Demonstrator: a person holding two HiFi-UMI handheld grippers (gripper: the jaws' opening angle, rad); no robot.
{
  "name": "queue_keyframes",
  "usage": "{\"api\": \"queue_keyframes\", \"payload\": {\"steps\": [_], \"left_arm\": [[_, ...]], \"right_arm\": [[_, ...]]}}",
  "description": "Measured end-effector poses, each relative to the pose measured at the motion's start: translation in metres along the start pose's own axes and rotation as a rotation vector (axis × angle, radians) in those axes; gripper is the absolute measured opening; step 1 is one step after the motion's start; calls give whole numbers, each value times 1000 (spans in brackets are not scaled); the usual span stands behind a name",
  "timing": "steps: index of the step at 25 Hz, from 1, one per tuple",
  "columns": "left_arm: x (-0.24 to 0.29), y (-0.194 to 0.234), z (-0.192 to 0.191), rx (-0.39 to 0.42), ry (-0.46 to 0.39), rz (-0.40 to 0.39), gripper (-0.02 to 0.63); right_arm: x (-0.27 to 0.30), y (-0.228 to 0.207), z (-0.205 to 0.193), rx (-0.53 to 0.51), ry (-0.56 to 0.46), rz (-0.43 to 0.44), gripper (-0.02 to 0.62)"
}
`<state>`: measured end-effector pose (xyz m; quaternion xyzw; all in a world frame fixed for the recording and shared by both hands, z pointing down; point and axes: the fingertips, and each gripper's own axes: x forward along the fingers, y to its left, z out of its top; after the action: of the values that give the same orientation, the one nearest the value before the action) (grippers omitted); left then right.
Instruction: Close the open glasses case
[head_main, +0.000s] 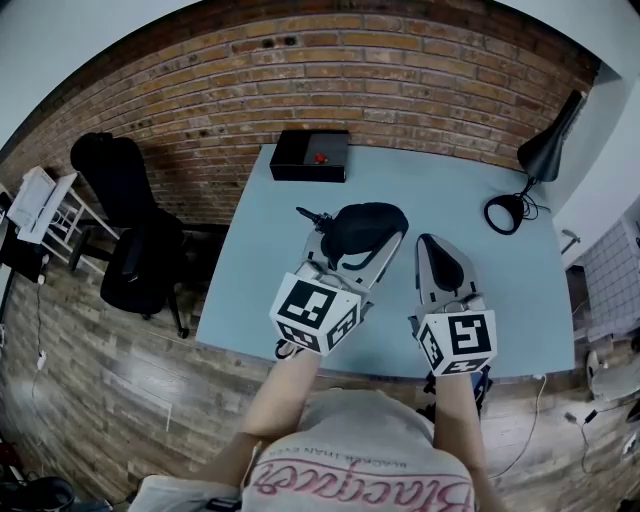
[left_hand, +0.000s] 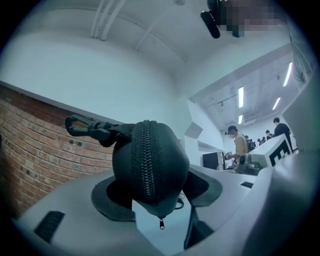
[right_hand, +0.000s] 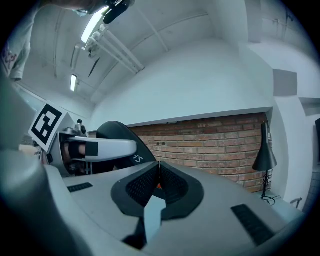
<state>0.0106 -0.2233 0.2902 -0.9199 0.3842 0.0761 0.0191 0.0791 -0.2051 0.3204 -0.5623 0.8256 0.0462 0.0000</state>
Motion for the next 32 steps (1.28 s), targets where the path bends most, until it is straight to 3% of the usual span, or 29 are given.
{"api": "queue_keyframes", "payload": {"steps": [5,11,18,26,32], "left_arm": [[-1,8,8,-78,-15,-16,273],[8,11,15,-202,13,-88,273],[8,27,25,-339,2,-88,273],[5,32,31,-442,-7,-130,273],[8,21,26,-481,7,-170,273]], "right_arm": [[-3,-1,-2,10,6,9,20],[-4,3,-8,34,21,37,20],[-4,7,-21,71,67,84,20],[3,28,-34,64,116,269,23],[11,39,-40,64,149,297,77]]}}
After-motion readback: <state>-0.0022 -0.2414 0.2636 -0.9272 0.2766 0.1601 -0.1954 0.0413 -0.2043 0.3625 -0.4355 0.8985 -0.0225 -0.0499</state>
